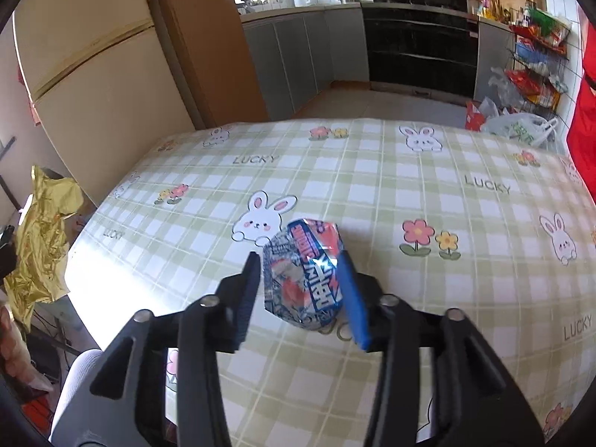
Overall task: Collect trash
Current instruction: 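Grasp the blue snack bag with the right tool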
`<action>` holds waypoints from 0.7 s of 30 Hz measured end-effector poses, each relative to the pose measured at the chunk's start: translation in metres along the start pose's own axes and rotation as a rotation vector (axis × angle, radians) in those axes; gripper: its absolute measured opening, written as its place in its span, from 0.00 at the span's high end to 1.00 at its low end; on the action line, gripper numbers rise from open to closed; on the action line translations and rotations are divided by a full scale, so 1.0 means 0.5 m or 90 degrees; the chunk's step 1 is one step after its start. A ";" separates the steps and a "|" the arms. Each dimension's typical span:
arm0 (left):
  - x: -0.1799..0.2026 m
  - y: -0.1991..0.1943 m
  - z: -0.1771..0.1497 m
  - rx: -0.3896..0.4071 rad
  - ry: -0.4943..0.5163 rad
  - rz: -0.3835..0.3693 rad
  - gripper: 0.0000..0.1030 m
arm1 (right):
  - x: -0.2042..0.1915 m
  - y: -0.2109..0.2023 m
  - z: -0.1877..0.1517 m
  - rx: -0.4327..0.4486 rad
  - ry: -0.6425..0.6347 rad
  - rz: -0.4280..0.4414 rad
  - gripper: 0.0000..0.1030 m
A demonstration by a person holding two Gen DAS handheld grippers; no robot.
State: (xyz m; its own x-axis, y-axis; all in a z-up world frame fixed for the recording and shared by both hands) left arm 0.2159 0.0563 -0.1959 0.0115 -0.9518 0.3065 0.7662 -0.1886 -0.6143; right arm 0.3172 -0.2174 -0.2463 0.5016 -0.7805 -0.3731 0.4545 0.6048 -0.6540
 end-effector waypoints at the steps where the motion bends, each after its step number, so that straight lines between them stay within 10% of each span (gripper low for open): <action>1: -0.004 0.002 -0.002 -0.001 -0.003 0.000 0.25 | 0.006 0.011 -0.004 -0.012 0.008 0.005 0.43; 5: -0.008 0.003 -0.015 -0.010 -0.012 -0.002 0.25 | 0.017 0.080 -0.022 -0.070 0.001 -0.013 0.08; 16: -0.050 0.015 -0.019 -0.022 -0.037 0.011 0.25 | 0.032 0.265 -0.014 -0.234 -0.081 -0.101 0.15; 21: -0.070 0.014 -0.014 -0.021 -0.052 0.022 0.25 | 0.020 0.242 -0.005 -0.213 -0.081 -0.075 0.15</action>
State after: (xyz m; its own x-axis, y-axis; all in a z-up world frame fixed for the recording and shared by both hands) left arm 0.2165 0.0865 -0.2161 0.0907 -0.9352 0.3424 0.7432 -0.1653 -0.6483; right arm 0.3752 -0.1524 -0.3308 0.5570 -0.8031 -0.2117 0.2597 0.4105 -0.8741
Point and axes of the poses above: each gripper's, at about its wrist camera, not at the fingertips, and y roughly the way its jaws point, x to its right, z to its top, the point moved 4 cm from there along y, roughly the way its jaws point, and after that the axes turned 14 degrees about z, right-handed, at the moved point
